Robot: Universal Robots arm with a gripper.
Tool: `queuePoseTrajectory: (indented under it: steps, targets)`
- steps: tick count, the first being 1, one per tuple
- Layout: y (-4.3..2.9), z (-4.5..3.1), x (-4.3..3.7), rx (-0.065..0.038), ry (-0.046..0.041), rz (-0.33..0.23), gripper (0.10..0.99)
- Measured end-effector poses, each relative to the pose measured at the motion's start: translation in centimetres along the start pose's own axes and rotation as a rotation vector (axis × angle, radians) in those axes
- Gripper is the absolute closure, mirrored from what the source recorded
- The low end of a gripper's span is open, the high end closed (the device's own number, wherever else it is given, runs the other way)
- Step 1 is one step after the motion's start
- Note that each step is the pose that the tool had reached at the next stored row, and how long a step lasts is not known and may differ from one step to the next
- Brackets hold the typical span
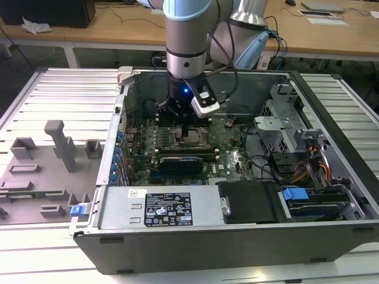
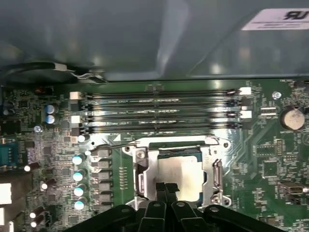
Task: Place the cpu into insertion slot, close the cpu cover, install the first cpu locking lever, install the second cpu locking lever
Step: 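Close the cpu cover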
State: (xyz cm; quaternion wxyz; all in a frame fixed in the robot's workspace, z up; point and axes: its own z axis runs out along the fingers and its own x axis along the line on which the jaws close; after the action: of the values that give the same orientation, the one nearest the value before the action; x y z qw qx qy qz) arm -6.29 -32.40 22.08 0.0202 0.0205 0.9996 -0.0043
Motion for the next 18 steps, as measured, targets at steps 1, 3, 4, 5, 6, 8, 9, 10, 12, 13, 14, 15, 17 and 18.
queuePoseTrajectory:
  steps: [1, 3, 4, 5, 6, 8, 9, 10, 12, 13, 14, 15, 17, 18]
  targets:
    - [0.0, 0.07, 0.14, 0.0, 0.0, 0.0, 0.98]
    - [-0.01, 0.26, 0.36, 0.0, 0.0, 0.0, 0.98]
    - [-0.01, 0.34, 0.48, 0.0, 0.0, 0.0, 0.98]
    - [-0.02, 0.4, 0.58, 0.0, 0.0, 0.0, 0.98]
    - [-0.02, 0.5, 0.7, 0.0, 0.0, 0.0, 0.98]
    - [-0.02, 0.7, 0.86, 0.0, 0.0, -0.001, 0.98]
    - [-0.03, 0.82, 0.93, 0.0, 0.0, -0.001, 0.98]
    - [-0.03, 0.89, 0.99, 0.0, 0.0, -0.001, 0.98]
    - [-0.04, 1.03, 1.17, 0.0, 0.0, -0.001, 0.98]
    - [-0.04, 1.18, 1.31, 0.0, -0.0001, -0.001, 0.98]
    - [-0.04, 1.3, 1.36, 0.0, 0.0, -0.002, 0.98]
    - [-0.04, 1.37, 1.37, 0.0, 0.0, -0.004, 0.98]
    - [-0.04, 1.42, 1.38, 0.0, 0.0, -0.016, 0.98]
    - [-0.04, 1.45, 1.38, -0.001, -0.0002, -0.027, 0.98]
